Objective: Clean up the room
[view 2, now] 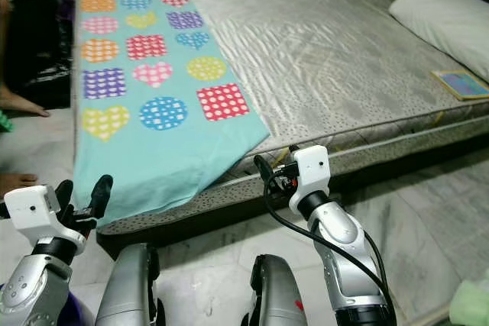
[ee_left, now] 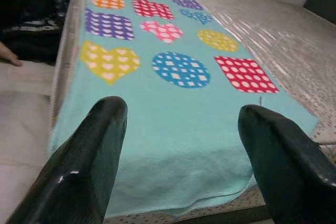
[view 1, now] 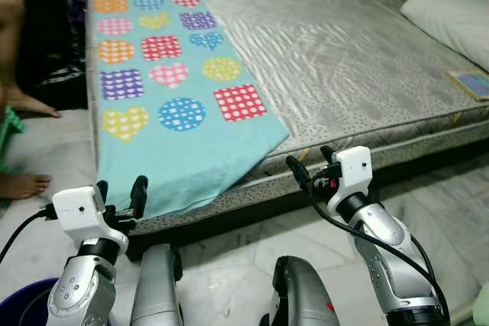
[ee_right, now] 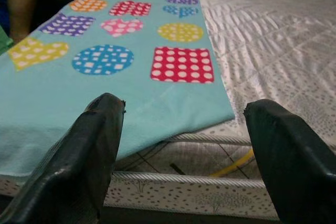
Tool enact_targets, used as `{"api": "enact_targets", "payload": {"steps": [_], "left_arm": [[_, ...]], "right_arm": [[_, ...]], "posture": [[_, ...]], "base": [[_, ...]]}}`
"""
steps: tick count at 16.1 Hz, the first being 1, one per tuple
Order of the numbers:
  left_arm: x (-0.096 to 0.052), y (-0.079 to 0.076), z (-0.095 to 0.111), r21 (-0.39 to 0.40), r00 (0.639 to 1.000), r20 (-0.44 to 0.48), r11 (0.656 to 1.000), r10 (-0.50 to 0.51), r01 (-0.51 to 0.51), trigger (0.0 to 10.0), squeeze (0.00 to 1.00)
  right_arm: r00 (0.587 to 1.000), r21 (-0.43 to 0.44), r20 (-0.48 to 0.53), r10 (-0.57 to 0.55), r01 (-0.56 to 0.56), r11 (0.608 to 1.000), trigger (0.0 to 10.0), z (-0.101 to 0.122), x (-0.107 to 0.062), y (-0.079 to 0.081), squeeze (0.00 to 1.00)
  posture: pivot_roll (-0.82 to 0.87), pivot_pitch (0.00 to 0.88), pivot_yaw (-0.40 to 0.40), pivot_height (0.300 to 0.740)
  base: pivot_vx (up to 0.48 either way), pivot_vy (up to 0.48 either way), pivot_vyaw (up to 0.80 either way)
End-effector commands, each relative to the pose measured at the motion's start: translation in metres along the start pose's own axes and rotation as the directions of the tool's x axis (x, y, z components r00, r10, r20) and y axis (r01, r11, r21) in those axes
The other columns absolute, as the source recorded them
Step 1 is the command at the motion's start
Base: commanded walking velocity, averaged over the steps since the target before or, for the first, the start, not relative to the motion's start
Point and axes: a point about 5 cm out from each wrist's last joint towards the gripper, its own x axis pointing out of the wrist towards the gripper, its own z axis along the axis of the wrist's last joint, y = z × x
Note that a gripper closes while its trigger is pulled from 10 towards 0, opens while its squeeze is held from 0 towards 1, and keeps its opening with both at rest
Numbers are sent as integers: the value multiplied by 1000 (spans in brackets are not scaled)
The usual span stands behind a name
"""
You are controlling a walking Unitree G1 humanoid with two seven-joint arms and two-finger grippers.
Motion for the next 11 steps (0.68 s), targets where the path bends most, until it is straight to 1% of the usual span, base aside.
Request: {"api": "enact_targets", "payload": {"steps": [1,11], "left_arm": [[-1,-1,3,5,1000,12,1000,-9,9,10000,0],[1,-3,3,2,1000,10,1000,-17,17,10000,0]], "right_arm": [[1000,-7,8,-4,4,1000,10000,2,0,-2,0],[1000,-10,7,-5,5,1000,10000,1,0,-2,0]], "posture": [[-55,153,-94,586],[-54,151,-91,586]], "base": [[0,0,0],[0,0,0]]}}
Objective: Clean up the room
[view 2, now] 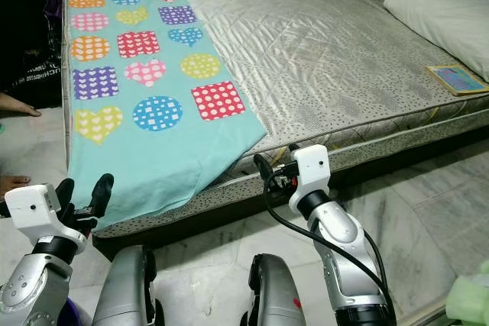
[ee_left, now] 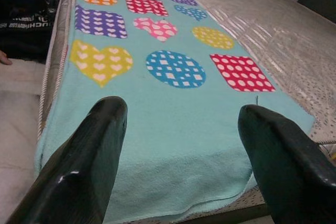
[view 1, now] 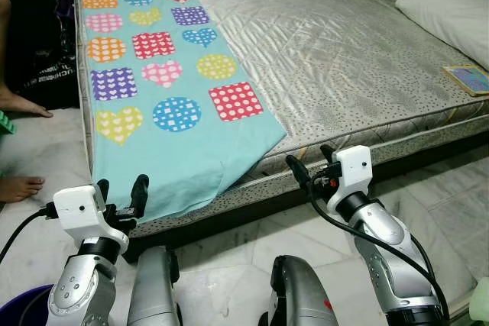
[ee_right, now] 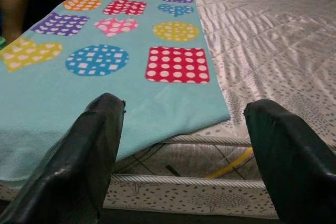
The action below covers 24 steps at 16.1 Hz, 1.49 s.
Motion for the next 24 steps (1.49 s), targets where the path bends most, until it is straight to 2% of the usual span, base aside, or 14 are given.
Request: {"api": "enact_targets", "payload": {"steps": [1,11,19,21,24], "left_arm": [[1,-3,2,2,1000,8,1000,-16,16,10000,0],[3,-5,2,1,1000,8,1000,-30,30,10000,0],[5,-4,1,-16,1000,3,1000,-3,3,10000,0],[7,-5,2,-18,1000,8,1000,-10,10,10000,0],[9,-6,2,-14,1000,6,1000,-14,14,10000,0]], "right_arm": [[1000,-6,-1,-5,5,1000,10000,0,0,-2,0],[1000,-22,-1,-4,4,1000,10000,-1,1,-1,0],[1000,-13,-1,-8,8,1000,10000,-2,2,-1,0],[1000,-35,10,-3,3,999,10000,-1,3,-1,0],[1000,-27,13,-15,16,1000,10000,0,3,-2,0]], "posture": [[-54,150,-91,586],[-53,141,-89,586],[-51,138,-86,586],[-52,135,-85,586],[-65,127,-68,586]], "base": [[255,0,0],[280,0,0],[0,0,0],[0,0,0],[0,0,727]]}}
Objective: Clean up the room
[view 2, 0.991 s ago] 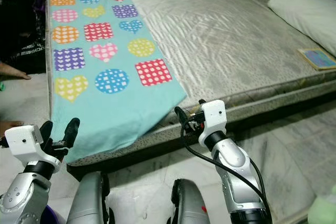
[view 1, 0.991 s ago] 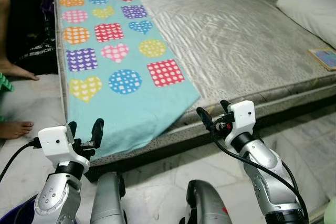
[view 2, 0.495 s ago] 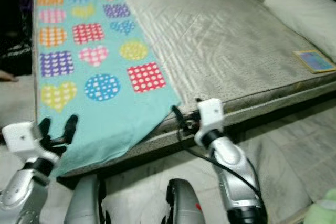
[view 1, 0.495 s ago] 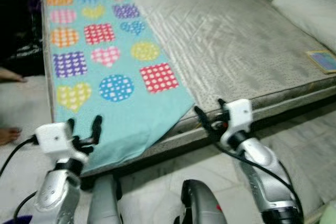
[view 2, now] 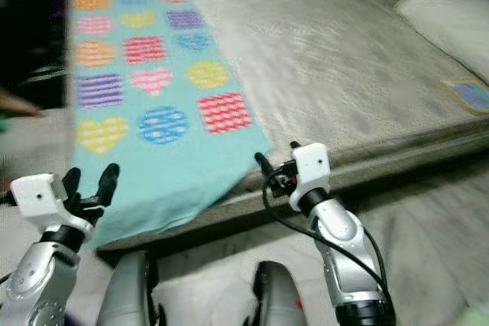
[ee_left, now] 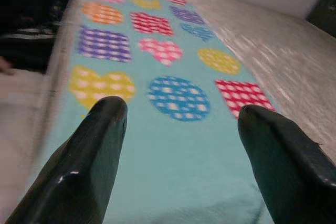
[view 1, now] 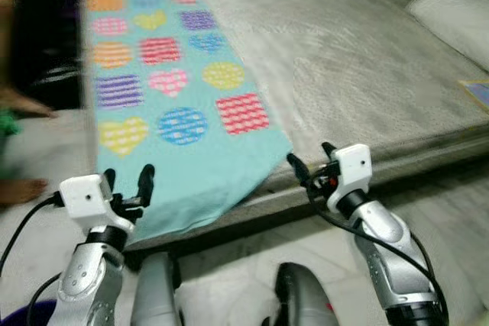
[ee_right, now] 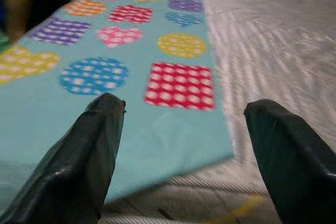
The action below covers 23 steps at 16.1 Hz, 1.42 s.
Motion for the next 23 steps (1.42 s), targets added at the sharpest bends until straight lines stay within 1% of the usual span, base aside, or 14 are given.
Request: {"api": "enact_targets", "payload": {"steps": [1,5,7,8,9,10,11,13,16,17,18,19,21,23], "left_arm": [[-1,1,-6,-2,1000,-28,1000,9,-9,10000,0],[13,-9,-9,-22,999,-32,999,-35,34,10000,0],[21,-13,-10,-31,997,-37,998,-61,59,10000,0],[25,-16,-11,-34,996,-40,996,-84,83,10000,0],[29,-19,-11,-33,994,-43,994,-104,102,10000,0],[33,-21,-11,-34,992,-44,993,-116,114,10000,0],[40,-24,-10,-39,990,-41,990,-136,135,10000,0],[47,-27,-11,-31,985,-50,986,-167,166,10000,0],[51,-26,-11,-27,983,-51,984,-176,175,10000,0],[52,-26,-11,-14,980,-61,981,-192,192,10000,0],[52,-24,-12,-9,980,-58,982,-188,187,10000,0],[52,-21,-8,-6,985,-40,986,-167,167,10000,0],[48,-13,-5,0,993,-15,993,-118,118,10000,0],[41,-6,-5,6,998,-2,998,-60,60,10000,0]], "right_arm": [[1000,14,-2,-18,18,1000,10000,-1,-2,-2,0],[998,0,7,-62,62,998,10000,1,-5,-8,0],[996,-4,21,-83,83,997,10000,4,-3,-9,0],[995,-6,34,-99,99,995,10000,8,-3,-8,0],[993,-16,39,-109,110,994,10000,8,-4,-8,0],[992,-17,40,-123,123,992,10000,8,-6,-8,0],[988,-24,46,-145,147,989,10000,9,-11,-7,0],[984,-40,54,-168,170,985,10000,10,-17,-4,0],[980,-47,55,-192,195,980,10000,10,-21,-3,0],[978,-45,59,-202,205,978,10000,12,-23,-1,0],[978,-42,50,-201,203,978,10000,8,-24,1,0],[983,-43,37,-180,182,982,10000,5,-23,4,0],[989,-45,41,-142,144,989,10000,6,-16,7,0],[992,-56,50,-117,120,991,10000,10,-9,4,0]], "posture": [[-79,127,-58,586],[-139,118,-16,586],[-188,123,27,586],[-194,128,33,586],[-211,135,62,586],[-215,135,70,586],[-251,147,108,586],[-267,163,140,586],[-284,176,169,586],[-270,177,166,586],[-242,164,150,586],[-215,141,121,586],[-181,111,75,586],[-148,90,40,586]], "base": [[0,0,0],[0,0,0],[0,0,0],[0,0,0],[0,0,0],[0,0,0],[0,0,0],[0,0,0],[0,0,0],[0,0,0],[0,0,0],[0,0,0],[0,0,0],[0,0,0]]}}
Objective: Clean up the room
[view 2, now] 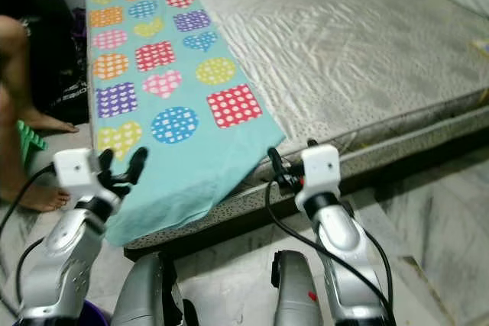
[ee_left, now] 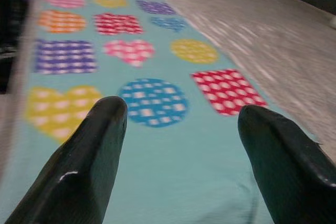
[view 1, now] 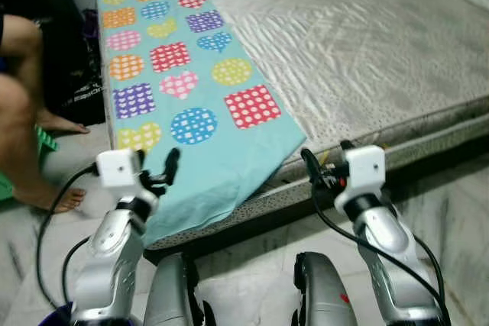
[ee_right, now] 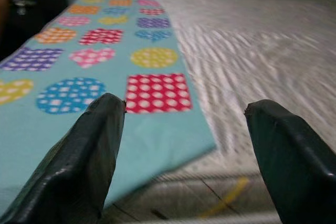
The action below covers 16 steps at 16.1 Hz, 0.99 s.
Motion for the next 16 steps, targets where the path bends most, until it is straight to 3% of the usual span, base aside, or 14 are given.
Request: {"api": "enact_targets", "payload": {"steps": [1,4,8,12,16], "left_arm": [[-6,7,5,25,999,23,999,45,-45,10000,0],[-17,14,5,40,995,35,995,88,-90,10000,0],[-19,20,11,51,991,54,991,121,-124,10000,0],[-25,14,12,29,994,66,996,82,-84,10000,0],[-20,7,16,17,996,74,999,46,-47,10000,0]], "right_arm": [[1000,-2,0,14,-14,1000,10000,0,3,-2,0],[1000,30,-3,27,-27,999,10000,-5,8,2,0],[998,47,11,55,-55,997,10000,-4,18,10,0],[997,24,-4,76,-76,997,10000,-7,16,10,0],[999,25,-3,45,-45,999,10000,-6,16,4,0]], "posture": [[-131,83,27,586],[-76,59,-10,586],[-47,56,-32,586],[-50,85,-52,586],[-68,113,-27,586]], "base": [[0,0,0],[0,0,0],[0,0,0],[0,0,109],[0,0,105]]}}
